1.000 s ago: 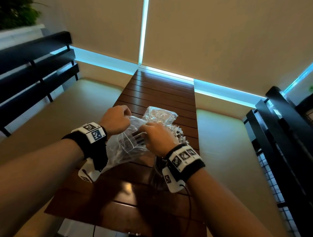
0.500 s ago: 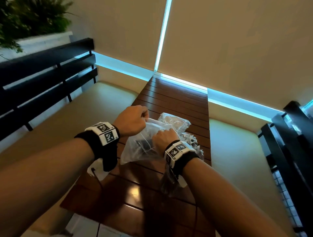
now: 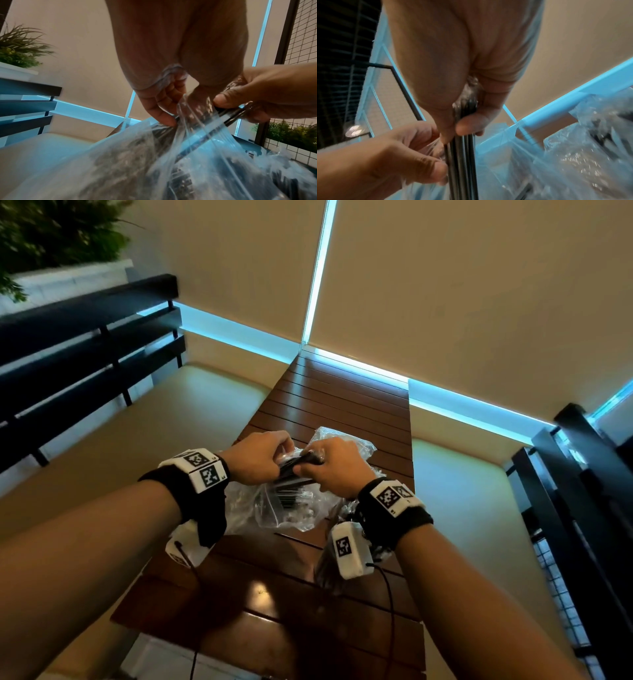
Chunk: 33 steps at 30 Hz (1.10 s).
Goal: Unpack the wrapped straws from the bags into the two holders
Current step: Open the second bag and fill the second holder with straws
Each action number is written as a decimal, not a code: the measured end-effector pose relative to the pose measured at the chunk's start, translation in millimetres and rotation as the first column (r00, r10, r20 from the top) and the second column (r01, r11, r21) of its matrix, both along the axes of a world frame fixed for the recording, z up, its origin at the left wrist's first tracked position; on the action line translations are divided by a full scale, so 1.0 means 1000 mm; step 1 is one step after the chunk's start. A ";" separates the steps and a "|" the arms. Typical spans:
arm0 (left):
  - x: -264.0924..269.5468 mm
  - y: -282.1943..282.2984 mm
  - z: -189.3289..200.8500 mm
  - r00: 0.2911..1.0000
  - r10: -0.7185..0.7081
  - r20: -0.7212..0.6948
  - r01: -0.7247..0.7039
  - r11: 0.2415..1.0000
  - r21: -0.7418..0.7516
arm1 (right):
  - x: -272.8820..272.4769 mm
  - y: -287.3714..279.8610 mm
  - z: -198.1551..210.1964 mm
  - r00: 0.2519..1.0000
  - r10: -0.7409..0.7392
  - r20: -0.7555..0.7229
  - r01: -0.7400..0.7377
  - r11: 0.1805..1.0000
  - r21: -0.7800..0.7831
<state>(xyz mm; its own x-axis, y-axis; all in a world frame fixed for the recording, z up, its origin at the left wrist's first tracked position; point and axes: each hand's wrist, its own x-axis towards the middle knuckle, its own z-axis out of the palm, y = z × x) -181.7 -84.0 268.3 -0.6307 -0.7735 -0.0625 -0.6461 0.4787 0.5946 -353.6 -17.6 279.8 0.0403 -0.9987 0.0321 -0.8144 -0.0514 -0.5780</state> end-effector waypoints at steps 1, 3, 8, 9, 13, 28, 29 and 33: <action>0.000 0.000 0.002 1.000 -0.020 0.012 0.020 1.000 0.011 | 0.000 0.001 -0.001 0.994 -0.038 0.104 0.038 0.999 0.003; -0.001 0.000 0.005 0.998 -0.051 0.026 0.051 0.999 -0.006 | 0.001 0.003 -0.001 0.955 -0.102 0.279 0.108 0.994 -0.010; -0.004 0.003 0.011 0.998 -0.018 -0.059 0.011 0.992 -0.124 | 0.013 0.004 -0.007 0.767 -0.170 0.619 0.257 0.965 -0.053; -0.004 0.004 0.012 0.997 -0.012 -0.080 0.002 0.992 -0.123 | 0.015 0.004 -0.009 0.747 -0.159 0.645 0.273 0.959 -0.079; -0.004 0.006 0.011 0.993 0.033 -0.111 -0.039 0.998 -0.052 | 0.030 0.006 -0.022 0.782 -0.138 0.607 0.349 0.905 -0.244; -0.023 0.014 0.018 0.984 0.117 -0.135 -0.120 0.993 -0.014 | 0.036 -0.003 0.009 0.648 -0.257 0.717 0.604 0.747 -0.278; -0.026 0.015 0.018 0.985 0.110 -0.131 -0.113 0.994 -0.014 | 0.033 -0.004 0.013 0.606 -0.288 0.741 0.648 0.719 -0.250; -0.029 0.016 0.012 0.993 0.101 -0.066 -0.104 0.994 -0.043 | 0.018 0.001 0.040 0.496 -0.362 0.789 0.760 0.620 -0.193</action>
<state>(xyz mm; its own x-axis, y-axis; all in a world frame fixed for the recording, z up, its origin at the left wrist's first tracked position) -211.1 -68.3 280.8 -0.5492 -0.8356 0.0120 -0.6551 0.4394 0.6147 -335.3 -17.0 319.8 -0.7527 -0.6118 0.2432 -0.2004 -0.1390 -0.9698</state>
